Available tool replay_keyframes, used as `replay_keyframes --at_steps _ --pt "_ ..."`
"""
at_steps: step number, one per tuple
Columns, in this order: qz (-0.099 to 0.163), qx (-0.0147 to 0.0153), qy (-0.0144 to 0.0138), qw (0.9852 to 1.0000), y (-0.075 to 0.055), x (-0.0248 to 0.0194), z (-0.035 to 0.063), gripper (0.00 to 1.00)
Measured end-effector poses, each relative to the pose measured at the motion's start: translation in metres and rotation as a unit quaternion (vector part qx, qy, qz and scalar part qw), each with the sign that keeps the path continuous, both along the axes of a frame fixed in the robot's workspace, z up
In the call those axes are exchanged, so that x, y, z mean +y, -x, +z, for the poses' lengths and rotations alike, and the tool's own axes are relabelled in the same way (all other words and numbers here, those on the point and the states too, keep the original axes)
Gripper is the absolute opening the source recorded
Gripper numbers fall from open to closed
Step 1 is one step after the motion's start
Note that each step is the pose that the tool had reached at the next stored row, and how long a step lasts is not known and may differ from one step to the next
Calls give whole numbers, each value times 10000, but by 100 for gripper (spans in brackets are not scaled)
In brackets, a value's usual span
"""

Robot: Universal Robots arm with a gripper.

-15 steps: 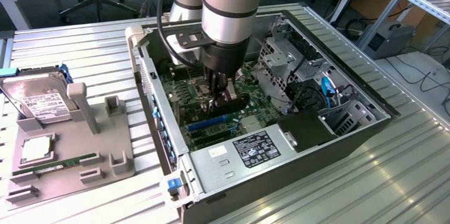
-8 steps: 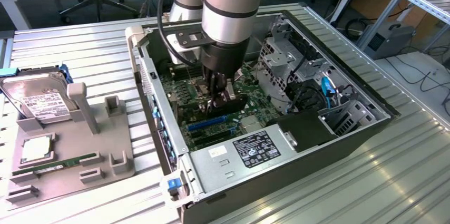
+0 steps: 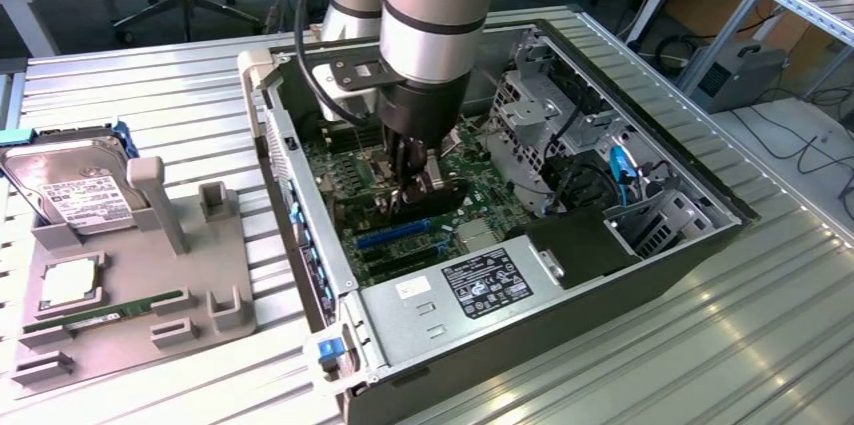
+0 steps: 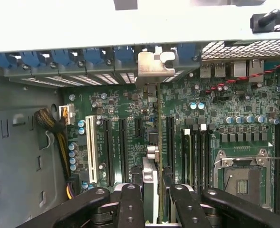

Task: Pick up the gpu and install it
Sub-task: 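Insert the gpu into the slot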

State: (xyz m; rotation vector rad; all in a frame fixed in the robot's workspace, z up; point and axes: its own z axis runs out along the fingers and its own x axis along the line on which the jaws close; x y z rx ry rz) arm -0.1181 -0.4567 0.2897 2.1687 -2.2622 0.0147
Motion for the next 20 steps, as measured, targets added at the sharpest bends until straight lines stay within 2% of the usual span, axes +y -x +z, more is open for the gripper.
replay_keyframes --at_steps 6,8,11,12,15,16,17,18,20 --pt "-16 1 1 10000 25 12 -16 27" --pt "-19 0 1 10000 32 13 -72 27" --pt "-19 0 0 10000 52 10 -235 27" --pt "-13 0 0 10000 68 24 -256 27" --pt "-3 0 -1 10000 69 32 -255 27" --pt "10 0 -1 10000 69 56 -235 27" --pt "119 0 -39 9999 70 56 -242 27" --pt "123 0 -56 9999 69 56 -256 27" --pt "179 0 -58 9998 69 56 -258 27"
